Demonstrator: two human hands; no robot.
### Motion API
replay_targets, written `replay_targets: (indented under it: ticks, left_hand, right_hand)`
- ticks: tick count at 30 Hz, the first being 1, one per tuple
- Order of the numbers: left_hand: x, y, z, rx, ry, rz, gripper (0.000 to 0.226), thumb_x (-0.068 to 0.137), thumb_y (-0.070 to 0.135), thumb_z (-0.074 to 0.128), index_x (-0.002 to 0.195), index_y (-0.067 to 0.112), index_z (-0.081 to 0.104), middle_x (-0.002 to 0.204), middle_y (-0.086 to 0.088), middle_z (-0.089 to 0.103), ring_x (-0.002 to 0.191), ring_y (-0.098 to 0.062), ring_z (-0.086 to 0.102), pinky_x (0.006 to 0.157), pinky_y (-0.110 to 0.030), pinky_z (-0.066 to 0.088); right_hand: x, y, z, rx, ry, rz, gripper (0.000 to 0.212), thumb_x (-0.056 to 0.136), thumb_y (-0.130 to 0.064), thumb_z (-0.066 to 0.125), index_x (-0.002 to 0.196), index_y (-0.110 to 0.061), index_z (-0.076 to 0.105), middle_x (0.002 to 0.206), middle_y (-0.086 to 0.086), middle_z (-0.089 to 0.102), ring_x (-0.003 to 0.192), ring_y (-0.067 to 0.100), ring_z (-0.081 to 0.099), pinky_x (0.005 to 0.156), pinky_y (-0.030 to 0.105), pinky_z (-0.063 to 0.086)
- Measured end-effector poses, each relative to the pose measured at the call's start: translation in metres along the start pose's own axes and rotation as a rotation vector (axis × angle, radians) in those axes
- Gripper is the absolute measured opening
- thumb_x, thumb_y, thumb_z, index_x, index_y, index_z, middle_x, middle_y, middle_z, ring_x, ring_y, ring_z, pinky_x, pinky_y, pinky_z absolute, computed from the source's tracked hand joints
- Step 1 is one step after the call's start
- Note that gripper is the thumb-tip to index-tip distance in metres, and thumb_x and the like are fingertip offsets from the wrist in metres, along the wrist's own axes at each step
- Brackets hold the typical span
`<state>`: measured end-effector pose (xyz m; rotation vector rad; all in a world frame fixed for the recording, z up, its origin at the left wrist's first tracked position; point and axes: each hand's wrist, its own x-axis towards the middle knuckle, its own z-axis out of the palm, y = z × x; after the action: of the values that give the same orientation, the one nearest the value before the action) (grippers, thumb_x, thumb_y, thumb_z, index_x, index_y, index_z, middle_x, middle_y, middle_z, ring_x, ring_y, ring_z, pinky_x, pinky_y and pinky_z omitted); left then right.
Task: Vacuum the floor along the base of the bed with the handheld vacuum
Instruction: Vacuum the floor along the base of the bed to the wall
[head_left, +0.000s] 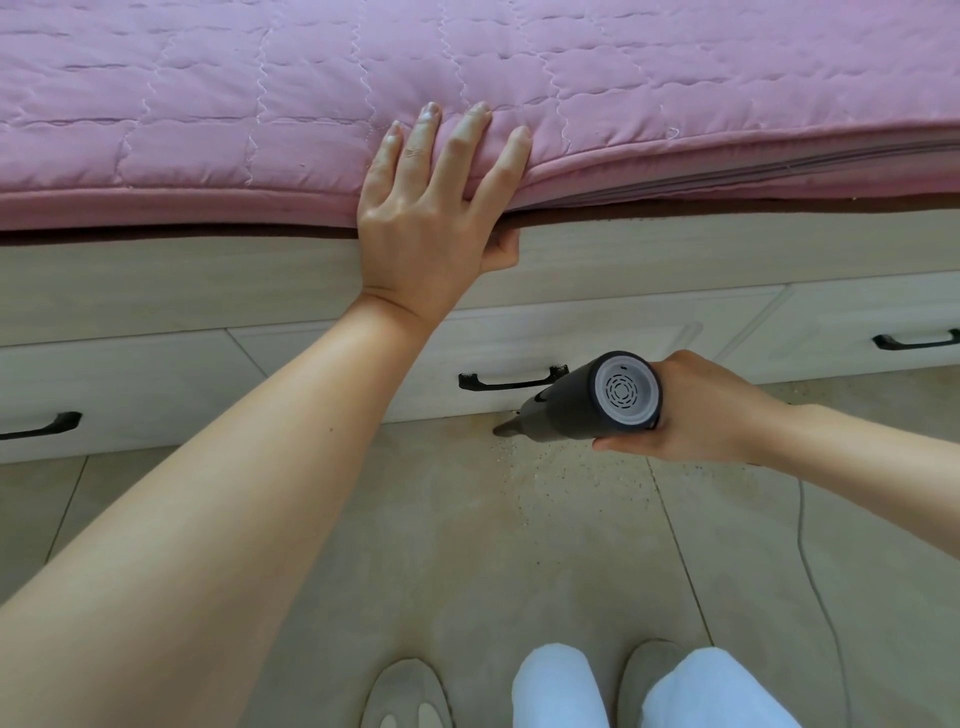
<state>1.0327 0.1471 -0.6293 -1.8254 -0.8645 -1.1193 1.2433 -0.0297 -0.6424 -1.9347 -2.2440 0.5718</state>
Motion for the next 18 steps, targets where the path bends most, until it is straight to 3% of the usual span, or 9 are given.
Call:
replay_targets:
  ticks: [7, 12, 18]
  left_hand:
    - [0.000, 0.000, 0.000, -0.016, 0.008, 0.002, 0.066, 0.071, 0.060, 0.073, 0.127, 0.028, 0.064, 0.125, -0.004, 0.069, 0.111, -0.034, 0.068, 0.094, -0.049, 0.054]
    - [0.000, 0.000, 0.001, -0.020, 0.013, 0.006, 0.067, 0.071, 0.058, 0.073, 0.129, 0.028, 0.059, 0.125, -0.004, 0.069, 0.111, -0.034, 0.068, 0.094, -0.049, 0.055]
    - [0.001, 0.000, 0.000, -0.012, 0.013, 0.007, 0.062, 0.071, 0.056, 0.072, 0.126, 0.027, 0.066, 0.123, -0.005, 0.070, 0.110, -0.034, 0.068, 0.094, -0.048, 0.055]
  right_hand:
    - [-0.013, 0.002, 0.000, 0.036, -0.007, -0.045, 0.038, 0.067, -0.057, 0.071, 0.094, -0.033, 0.060, 0.076, -0.020, 0.065, 0.075, 0.007, 0.063, 0.067, 0.027, 0.051]
    - [-0.024, 0.004, -0.002, 0.084, -0.036, -0.055, 0.029, 0.066, -0.054, 0.074, 0.078, -0.041, 0.051, 0.064, -0.035, 0.056, 0.070, -0.005, 0.057, 0.059, 0.009, 0.041]
    - [-0.022, 0.005, 0.000, 0.036, 0.008, -0.039, 0.031, 0.067, -0.055, 0.073, 0.084, -0.036, 0.055, 0.060, -0.028, 0.051, 0.065, 0.005, 0.056, 0.060, 0.022, 0.045]
